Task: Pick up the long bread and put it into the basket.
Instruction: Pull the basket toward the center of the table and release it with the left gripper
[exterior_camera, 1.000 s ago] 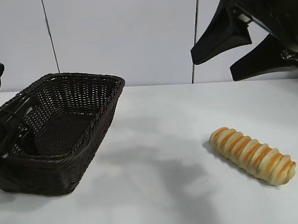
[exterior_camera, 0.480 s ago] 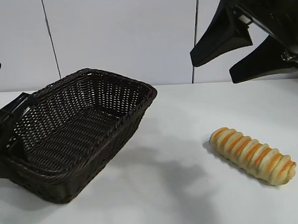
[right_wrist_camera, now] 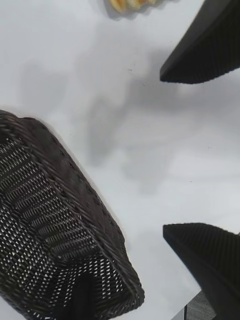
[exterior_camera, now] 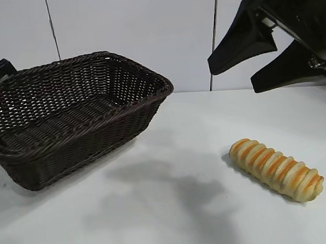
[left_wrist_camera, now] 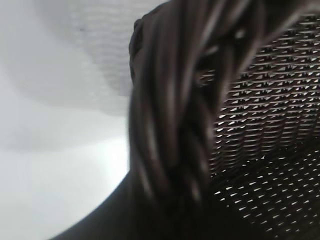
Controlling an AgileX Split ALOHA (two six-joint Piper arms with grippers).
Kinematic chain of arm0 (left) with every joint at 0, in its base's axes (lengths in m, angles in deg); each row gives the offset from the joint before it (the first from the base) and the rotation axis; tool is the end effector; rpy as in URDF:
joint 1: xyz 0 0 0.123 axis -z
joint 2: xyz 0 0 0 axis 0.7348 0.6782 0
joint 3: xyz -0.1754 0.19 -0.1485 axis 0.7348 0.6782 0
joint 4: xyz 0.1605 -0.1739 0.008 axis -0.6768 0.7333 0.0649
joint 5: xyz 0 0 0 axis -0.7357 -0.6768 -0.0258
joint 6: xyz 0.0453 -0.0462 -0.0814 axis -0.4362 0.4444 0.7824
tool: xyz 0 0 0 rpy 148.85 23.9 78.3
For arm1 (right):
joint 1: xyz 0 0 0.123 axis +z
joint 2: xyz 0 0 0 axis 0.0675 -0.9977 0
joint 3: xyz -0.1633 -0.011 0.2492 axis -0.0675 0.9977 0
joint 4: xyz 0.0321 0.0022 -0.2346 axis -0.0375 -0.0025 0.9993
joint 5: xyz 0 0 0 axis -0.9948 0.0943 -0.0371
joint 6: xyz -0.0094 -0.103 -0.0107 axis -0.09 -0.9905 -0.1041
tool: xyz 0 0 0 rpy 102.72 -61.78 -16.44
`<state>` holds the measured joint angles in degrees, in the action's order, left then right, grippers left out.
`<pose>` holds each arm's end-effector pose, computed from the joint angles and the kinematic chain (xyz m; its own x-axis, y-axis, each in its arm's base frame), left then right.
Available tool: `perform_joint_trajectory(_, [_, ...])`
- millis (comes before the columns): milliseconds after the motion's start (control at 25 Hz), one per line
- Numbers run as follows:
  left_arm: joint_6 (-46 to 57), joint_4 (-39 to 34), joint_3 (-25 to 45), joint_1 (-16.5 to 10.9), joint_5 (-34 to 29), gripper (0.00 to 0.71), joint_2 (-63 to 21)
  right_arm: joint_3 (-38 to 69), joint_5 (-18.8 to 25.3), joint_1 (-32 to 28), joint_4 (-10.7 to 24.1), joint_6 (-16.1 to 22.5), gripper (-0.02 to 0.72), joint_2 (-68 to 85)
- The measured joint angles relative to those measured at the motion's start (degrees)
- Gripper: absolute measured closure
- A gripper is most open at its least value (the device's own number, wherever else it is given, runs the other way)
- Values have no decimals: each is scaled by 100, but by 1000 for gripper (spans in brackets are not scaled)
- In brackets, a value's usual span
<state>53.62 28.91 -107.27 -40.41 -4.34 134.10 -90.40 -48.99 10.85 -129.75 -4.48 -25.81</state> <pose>0.2992 -0.0743 0.2172 -0.9628 -0.2692 -0.0221 -0.2380 0.8842 -0.4019 0.2293 0.1074 0.2772 -0.7918 -0.0634 -0.6075 -0.3918 0.8157 0.4256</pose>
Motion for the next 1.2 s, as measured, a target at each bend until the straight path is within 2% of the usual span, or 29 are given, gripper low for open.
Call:
perform_joint_trajectory(120, [-744,31,-523,0,-535,611,344,0,7,0,0,0,146,0])
perform_joint_trajectory(280, [-1501,26,-923,51,-838,611,559,0,18,0,2,0,146,0])
perform_joint_trajectory(520, [-1976,32,-1077,201,-800,611,838,0,25,0,24,0,146,0])
perform_joint_trajectory(1200, [-2252,48,-1085,201,-159,613,1691,0,62,0,108,0,146,0])
